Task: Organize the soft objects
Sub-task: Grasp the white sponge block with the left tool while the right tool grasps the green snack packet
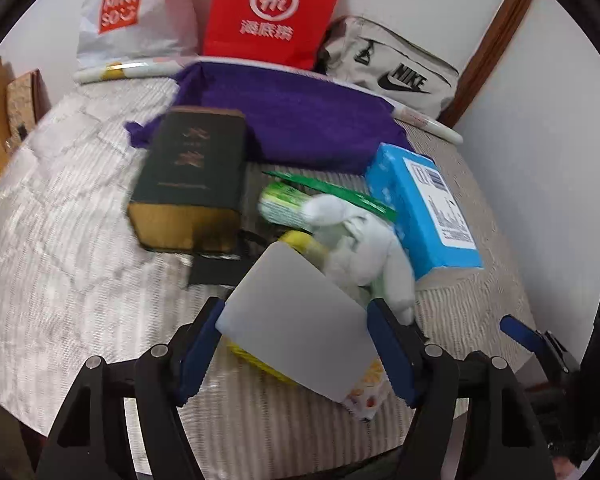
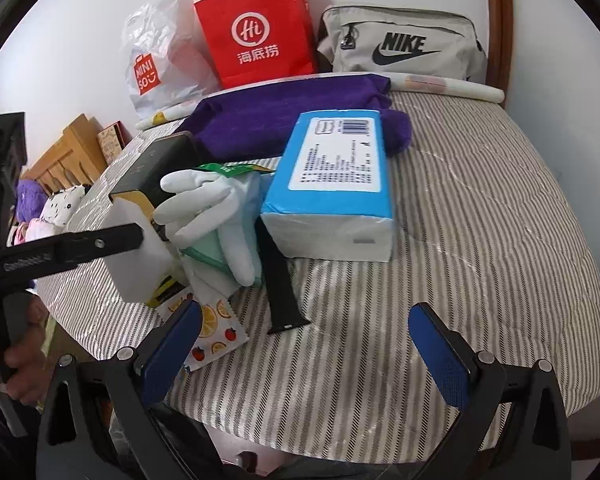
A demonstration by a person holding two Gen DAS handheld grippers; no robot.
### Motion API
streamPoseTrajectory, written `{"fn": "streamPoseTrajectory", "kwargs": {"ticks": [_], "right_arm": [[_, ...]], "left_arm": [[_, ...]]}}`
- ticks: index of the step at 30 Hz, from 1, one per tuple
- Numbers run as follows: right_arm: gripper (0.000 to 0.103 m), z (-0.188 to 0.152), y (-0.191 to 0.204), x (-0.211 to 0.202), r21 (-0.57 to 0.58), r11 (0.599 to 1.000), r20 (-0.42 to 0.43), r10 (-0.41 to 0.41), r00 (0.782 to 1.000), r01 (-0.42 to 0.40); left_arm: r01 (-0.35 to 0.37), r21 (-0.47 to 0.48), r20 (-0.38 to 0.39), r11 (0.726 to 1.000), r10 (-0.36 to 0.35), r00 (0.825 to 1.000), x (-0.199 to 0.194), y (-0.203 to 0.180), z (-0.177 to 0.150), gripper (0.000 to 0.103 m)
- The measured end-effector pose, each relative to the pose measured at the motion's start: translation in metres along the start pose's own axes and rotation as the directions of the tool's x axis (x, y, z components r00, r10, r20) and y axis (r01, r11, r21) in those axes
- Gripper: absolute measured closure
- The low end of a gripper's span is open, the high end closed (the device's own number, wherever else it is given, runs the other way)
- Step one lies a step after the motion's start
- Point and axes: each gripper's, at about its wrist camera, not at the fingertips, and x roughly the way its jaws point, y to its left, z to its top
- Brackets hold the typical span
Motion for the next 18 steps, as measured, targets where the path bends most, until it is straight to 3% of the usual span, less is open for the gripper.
{"fn": "streamPoseTrajectory", "kwargs": {"ticks": [7, 13, 18], "right_arm": [[0.002, 0.021, 0.022, 0.002, -0.07, 0.997, 0.034, 0.021, 0.999, -0.019], [0.007, 0.069, 0.05, 0.018, -0.203, 0.978, 0.084, 0.053, 0.995, -0.035], [0.01, 0.112, 0.06, 0.055, -0.237, 0.964, 0.008, 0.122, 0.992, -0.117]], "left_arm": [[-0.069, -0.046, 0.034, 0.997, 0.071, 0.997, -0.017, 0.044, 0.008, 0.031], [-0.096, -0.107, 0.029, 0.99, 0.1, 0.995, -0.015, 0.082, 0.015, 0.031], [-0.115, -0.126, 0.02, 0.985, 0.118, 0.993, -0.009, 0.104, 0.021, 0.031]]}}
